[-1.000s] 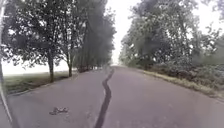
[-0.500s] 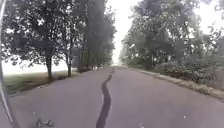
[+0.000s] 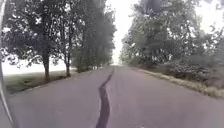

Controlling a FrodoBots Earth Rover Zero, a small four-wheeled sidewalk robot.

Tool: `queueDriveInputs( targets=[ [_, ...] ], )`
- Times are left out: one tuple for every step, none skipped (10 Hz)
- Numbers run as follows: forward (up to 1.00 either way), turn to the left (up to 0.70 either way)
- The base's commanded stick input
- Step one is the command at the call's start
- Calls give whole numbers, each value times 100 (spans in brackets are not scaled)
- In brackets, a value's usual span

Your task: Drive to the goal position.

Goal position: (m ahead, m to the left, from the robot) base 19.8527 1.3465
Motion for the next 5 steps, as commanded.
queueDriveInputs(
  targets=[
    [70, 0],
    [70, 0],
    [70, 0],
    [70, 0],
    [70, 0]
  ],
)
